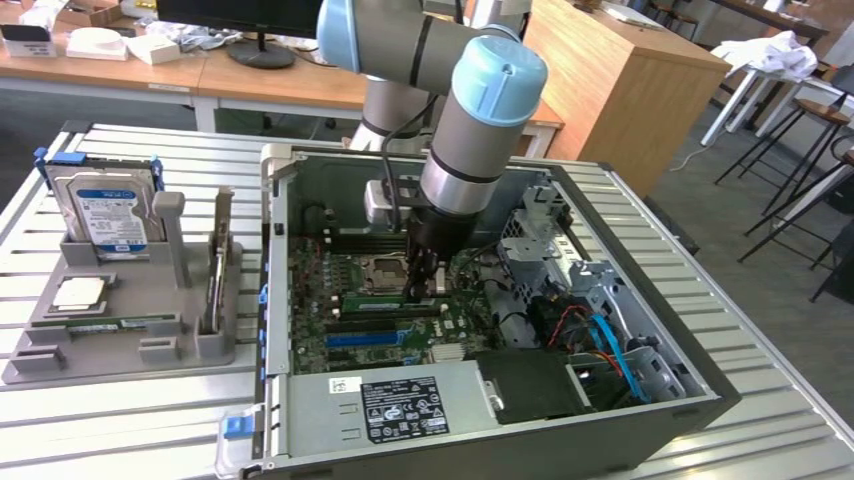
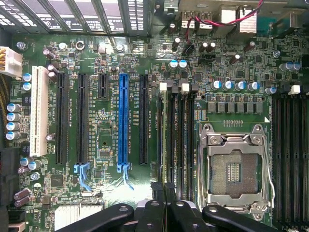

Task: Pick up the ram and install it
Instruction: 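Insert the ram into the slot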

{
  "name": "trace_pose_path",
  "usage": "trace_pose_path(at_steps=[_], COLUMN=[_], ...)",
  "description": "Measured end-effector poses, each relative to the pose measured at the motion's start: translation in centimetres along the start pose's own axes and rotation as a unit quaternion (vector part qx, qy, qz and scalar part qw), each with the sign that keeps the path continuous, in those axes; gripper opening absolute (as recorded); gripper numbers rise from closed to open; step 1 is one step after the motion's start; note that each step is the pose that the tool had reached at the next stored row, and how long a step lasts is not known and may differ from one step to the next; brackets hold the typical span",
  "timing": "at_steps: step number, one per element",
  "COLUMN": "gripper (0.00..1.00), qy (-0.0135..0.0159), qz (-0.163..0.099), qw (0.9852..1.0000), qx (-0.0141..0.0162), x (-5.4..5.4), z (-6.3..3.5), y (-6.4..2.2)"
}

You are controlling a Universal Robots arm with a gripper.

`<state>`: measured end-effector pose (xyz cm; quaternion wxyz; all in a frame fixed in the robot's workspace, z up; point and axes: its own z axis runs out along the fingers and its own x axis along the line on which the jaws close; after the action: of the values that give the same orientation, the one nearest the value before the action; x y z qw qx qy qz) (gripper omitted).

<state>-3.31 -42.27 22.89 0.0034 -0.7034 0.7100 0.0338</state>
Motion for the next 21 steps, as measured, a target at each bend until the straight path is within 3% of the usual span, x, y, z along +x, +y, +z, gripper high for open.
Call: trace_pose_path(at_steps=[13,15,16,21], gripper=[0.11,0.13,0.19,0.19], qy=[-0.0001,-0.0002,-0.0002,0.0000], qz=[0.000,0.000,0.000,0.000], qw=[1.0000,1.0000,1.0000,1.0000], qx=[0.0017,0.0016,0.0016,0.0015], x=[0.04,0.03,0.03,0.03], z=[0.29,0.30,0.30,0.02], y=[-0.02,-0.02,-0.02,0.00])
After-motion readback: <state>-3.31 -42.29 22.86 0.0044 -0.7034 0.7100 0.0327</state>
